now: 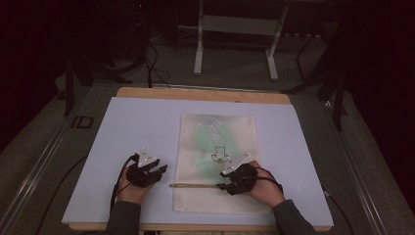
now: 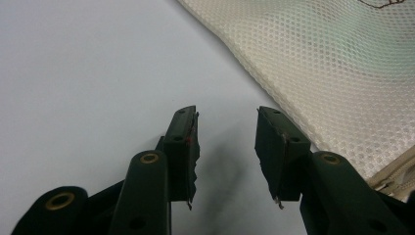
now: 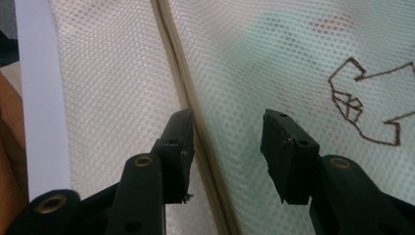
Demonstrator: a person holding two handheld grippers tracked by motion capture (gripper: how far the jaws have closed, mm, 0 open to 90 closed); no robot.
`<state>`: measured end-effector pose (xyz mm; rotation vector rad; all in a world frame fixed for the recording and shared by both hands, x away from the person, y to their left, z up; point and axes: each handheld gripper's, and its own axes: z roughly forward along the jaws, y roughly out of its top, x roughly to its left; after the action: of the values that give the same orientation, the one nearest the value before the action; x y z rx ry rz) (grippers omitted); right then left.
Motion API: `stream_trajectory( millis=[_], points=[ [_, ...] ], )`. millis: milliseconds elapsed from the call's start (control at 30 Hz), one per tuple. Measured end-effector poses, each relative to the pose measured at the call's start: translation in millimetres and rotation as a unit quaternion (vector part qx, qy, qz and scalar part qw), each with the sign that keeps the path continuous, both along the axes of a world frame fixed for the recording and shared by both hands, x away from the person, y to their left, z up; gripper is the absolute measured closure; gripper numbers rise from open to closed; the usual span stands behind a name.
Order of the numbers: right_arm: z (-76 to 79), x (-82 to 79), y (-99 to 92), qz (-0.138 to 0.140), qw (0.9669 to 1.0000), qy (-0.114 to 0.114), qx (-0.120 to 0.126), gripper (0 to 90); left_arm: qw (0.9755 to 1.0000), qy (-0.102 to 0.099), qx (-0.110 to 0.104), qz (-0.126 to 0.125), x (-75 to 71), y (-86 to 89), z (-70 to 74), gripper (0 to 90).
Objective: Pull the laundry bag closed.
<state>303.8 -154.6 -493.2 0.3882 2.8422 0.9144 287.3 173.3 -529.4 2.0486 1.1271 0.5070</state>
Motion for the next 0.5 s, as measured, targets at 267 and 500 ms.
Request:
stream_trajectory(
  millis=[267, 500],
  points=[
    [-2.4, 0.6, 10.0, 0.008, 0.9999, 0.006, -0.003, 55.0, 1.0000, -0.001, 0.000, 0.001, -0.1, 0.5, 0.4, 59.7],
    [-7.0, 1.2, 17.5, 0.013, 0.9998, 0.013, -0.004, 54.3, 1.0000, -0.001, 0.000, 0.001, 0.0, 0.2, 0.2, 59.7]
  ],
)
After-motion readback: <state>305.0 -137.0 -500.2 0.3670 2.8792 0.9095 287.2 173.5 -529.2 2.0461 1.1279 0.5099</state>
